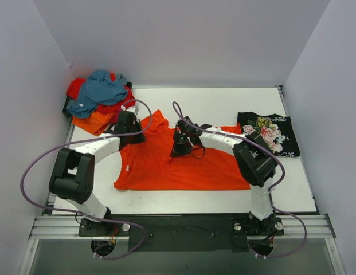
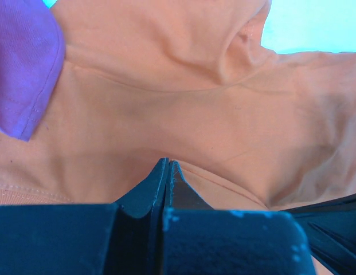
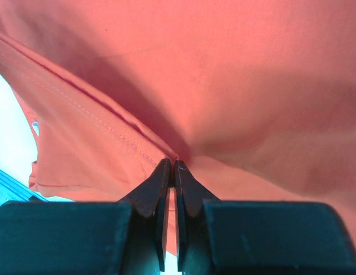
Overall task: Fold and stack the t-shirts
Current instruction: Fold the flattened tshirt in 1/3 of the way, then grap the side of the flattened tshirt furthest away from the robot with both arms
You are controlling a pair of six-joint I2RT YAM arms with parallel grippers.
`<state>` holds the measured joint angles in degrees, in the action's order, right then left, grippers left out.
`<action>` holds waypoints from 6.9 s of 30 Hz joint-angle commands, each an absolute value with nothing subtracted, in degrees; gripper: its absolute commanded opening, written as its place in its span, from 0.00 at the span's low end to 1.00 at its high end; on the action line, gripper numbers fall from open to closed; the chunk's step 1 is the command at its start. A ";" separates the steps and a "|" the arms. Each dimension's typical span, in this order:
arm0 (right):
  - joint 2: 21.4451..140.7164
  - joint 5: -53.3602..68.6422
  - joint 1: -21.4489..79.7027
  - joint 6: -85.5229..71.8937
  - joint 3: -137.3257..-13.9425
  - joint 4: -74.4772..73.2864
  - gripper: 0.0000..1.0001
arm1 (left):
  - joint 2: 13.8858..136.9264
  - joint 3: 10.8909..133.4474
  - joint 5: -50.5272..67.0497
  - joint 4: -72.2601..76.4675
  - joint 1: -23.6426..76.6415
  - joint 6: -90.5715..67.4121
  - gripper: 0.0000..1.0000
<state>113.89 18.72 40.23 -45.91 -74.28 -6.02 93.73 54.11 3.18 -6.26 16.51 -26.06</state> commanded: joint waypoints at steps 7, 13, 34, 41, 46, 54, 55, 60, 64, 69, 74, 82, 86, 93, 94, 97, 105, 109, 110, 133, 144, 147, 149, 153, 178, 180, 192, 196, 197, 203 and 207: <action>109.42 14.07 40.69 -42.19 -76.38 -11.42 0.00 | 95.09 56.34 4.13 -2.55 16.70 -24.70 0.00; 109.42 12.48 40.69 -41.40 -76.64 -12.30 0.00 | 97.20 57.21 4.74 -0.88 16.87 -24.35 0.00; 108.81 8.18 40.96 -40.17 -77.25 -14.50 0.05 | 101.78 60.82 7.74 3.96 18.10 -22.85 0.04; 105.65 5.62 41.92 -37.09 -76.91 -15.91 0.41 | 92.65 57.66 4.22 2.73 18.28 -24.43 0.48; 104.41 13.87 45.34 -37.18 -76.03 -11.96 0.18 | 82.56 56.25 0.44 -9.47 18.98 -29.61 0.41; 105.73 28.81 48.25 -46.66 -69.45 7.79 0.00 | 65.32 41.24 6.94 -21.70 19.07 -38.31 0.00; 106.60 29.26 48.34 -47.02 -69.17 8.78 0.00 | 64.69 39.83 7.90 -22.49 19.07 -38.84 0.00; 110.38 29.45 48.08 -49.04 -67.59 9.67 0.00 | 63.02 30.87 6.69 -22.15 18.90 -44.72 0.00; 113.28 27.25 46.15 -50.01 -66.80 5.90 0.00 | 62.67 27.69 2.39 -22.59 18.28 -47.46 0.00; 115.75 21.90 45.44 -47.64 -68.55 -2.52 0.00 | 62.76 26.01 2.19 -20.13 10.83 -44.40 0.00; 113.38 20.66 44.83 -45.97 -67.68 -3.78 0.00 | 56.53 29.53 0.53 -27.75 10.28 -43.42 0.00; 105.04 22.15 43.68 -42.37 -64.61 -1.85 0.00 | 48.35 30.33 1.58 -35.42 9.40 -48.78 0.00; 99.94 20.93 42.98 -41.23 -60.92 -0.97 0.00 | 49.38 26.99 -2.02 -34.54 9.06 -51.84 0.00; 92.82 19.25 41.32 -39.73 -55.20 -1.76 0.00 | 54.33 26.36 -7.46 -34.19 10.63 -53.26 0.00; 91.68 19.34 40.87 -39.64 -54.76 -1.67 0.00 | 53.62 26.54 -8.17 -34.54 10.90 -53.09 0.00; 89.22 19.60 38.07 -38.77 -52.83 -1.84 0.00 | 49.41 29.42 -9.05 -35.33 10.81 -51.16 0.00; 82.36 15.04 32.79 -32.44 -52.73 -6.76 0.00 | 56.15 42.61 -0.02 -19.63 10.99 -40.44 0.34; 79.46 14.94 30.85 -31.03 -52.38 -7.03 0.00 | 66.86 47.01 4.22 -2.94 11.77 -40.17 0.45; 79.28 15.20 30.15 -30.94 -52.21 -7.03 0.00 | 70.97 49.46 4.48 -0.90 12.30 -39.91 0.45; 75.76 21.53 23.82 -30.50 -51.15 -6.42 0.00 | 131.74 110.47 11.07 -12.30 14.68 -17.14 0.56; 76.20 24.26 19.07 -31.73 -52.12 -6.68 0.00 | 137.90 111.71 15.64 -13.27 14.77 -17.84 0.52; 76.38 24.87 18.72 -31.99 -52.29 -6.77 0.00 | 139.74 113.46 15.64 -14.15 14.33 -17.93 0.43; 76.55 24.96 18.46 -32.08 -52.47 -6.94 0.00 | 140.79 114.60 16.52 -14.50 13.89 -18.28 0.28; 77.52 25.40 17.76 -32.17 -53.43 -7.73 0.00 | 141.42 115.31 16.96 -15.56 13.10 -18.20 0.28; 98.95 2.90 4.13 -30.06 -76.01 -22.58 0.24 | 123.84 100.82 9.50 -0.88 10.99 -21.71 0.00; 101.58 1.32 3.78 -29.27 -79.00 -24.34 0.27 | 123.22 100.20 8.97 0.97 10.72 -21.88 0.00; 112.75 -3.59 2.72 -27.60 -89.02 -28.39 0.32 | 123.92 99.49 10.19 1.41 10.63 -21.97 0.00; 117.15 -7.11 3.51 -24.79 -94.56 -32.33 0.36 | 124.28 99.76 10.37 1.32 10.55 -22.15 0.00; 118.46 -7.47 3.78 -24.44 -96.31 -32.78 0.36 | 124.36 99.76 10.46 1.32 10.63 -22.06 0.00; 122.42 -11.50 6.15 -22.50 -101.07 -35.68 0.36 | 124.63 99.84 10.46 1.14 10.63 -22.06 0.00; 124.27 -11.08 7.03 -21.98 -102.74 -36.47 0.36 | 124.72 99.93 10.99 1.14 10.63 -22.15 0.00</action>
